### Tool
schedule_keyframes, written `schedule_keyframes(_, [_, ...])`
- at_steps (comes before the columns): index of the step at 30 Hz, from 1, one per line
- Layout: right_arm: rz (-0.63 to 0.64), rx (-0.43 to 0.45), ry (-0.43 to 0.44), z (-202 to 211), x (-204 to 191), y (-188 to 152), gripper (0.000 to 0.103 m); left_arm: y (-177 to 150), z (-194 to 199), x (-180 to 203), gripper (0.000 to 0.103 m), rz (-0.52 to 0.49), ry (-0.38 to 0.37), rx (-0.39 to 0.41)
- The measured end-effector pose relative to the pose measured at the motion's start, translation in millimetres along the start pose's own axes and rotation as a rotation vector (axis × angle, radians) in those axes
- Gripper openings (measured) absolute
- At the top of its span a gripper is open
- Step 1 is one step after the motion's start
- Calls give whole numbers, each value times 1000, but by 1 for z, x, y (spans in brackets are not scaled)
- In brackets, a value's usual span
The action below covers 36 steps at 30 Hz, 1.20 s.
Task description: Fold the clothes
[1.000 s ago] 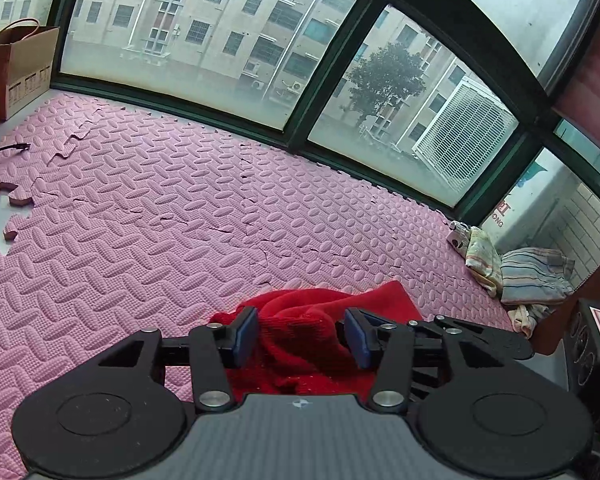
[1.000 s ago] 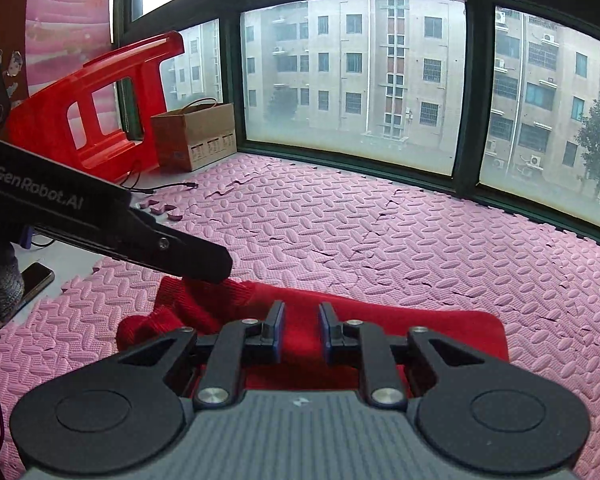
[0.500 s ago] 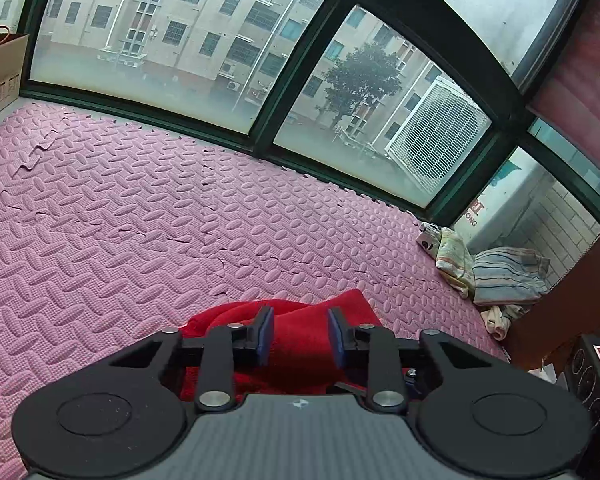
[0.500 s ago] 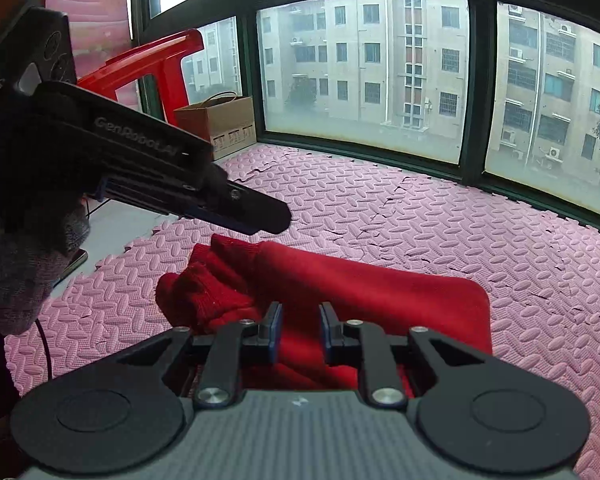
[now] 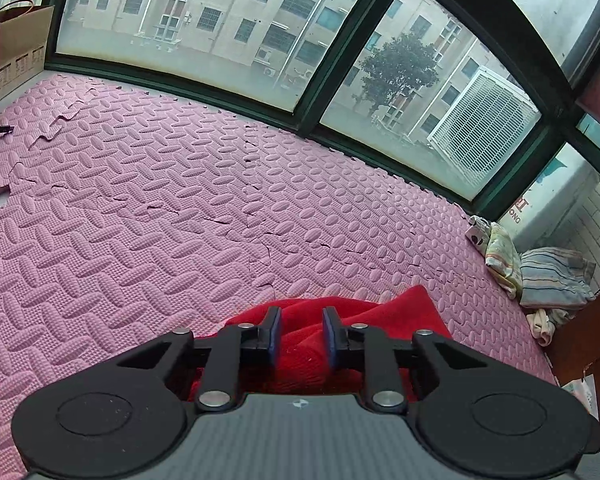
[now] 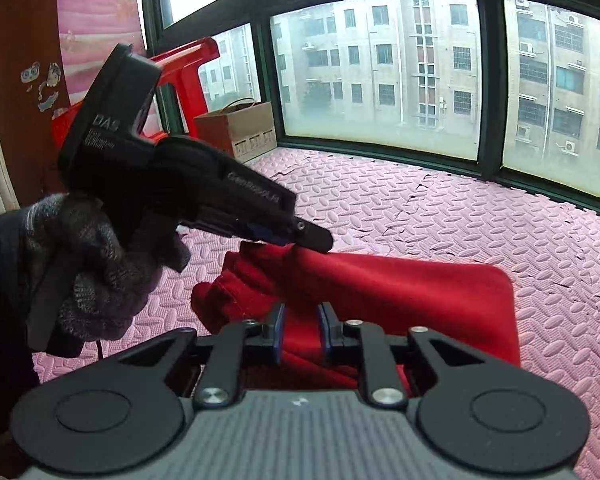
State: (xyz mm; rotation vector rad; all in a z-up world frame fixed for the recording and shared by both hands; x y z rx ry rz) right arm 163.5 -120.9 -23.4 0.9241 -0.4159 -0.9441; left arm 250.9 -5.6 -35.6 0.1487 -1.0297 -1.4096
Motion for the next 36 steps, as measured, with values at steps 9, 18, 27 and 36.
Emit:
schedule_keyframes(9, [-70, -38, -97, -14, 68, 22, 19, -19, 36, 48, 24, -91, -96, 8])
schedule_keyframes(18, [-65, -140, -65, -75, 54, 19, 18, -44, 10, 39, 24, -117, -55, -81])
schedule_keyframes(27, [-100, -153, -96, -106, 63, 13, 18, -27, 8, 25, 25, -57, -67, -64])
schedule_keyframes(36, [-130, -96, -99, -86, 76, 30, 19, -25, -3, 9, 24, -5, -69, -86])
Point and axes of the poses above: each gripper's, at about its wrist camera, not at the fingertips, and z roughly against the way its jaws point, x to its right, y to its top, the point moved 10 cm from there along -z, roughly the way its jaws point, and after that the axes turned 5 degrees about -y, right-handed, at the moved point
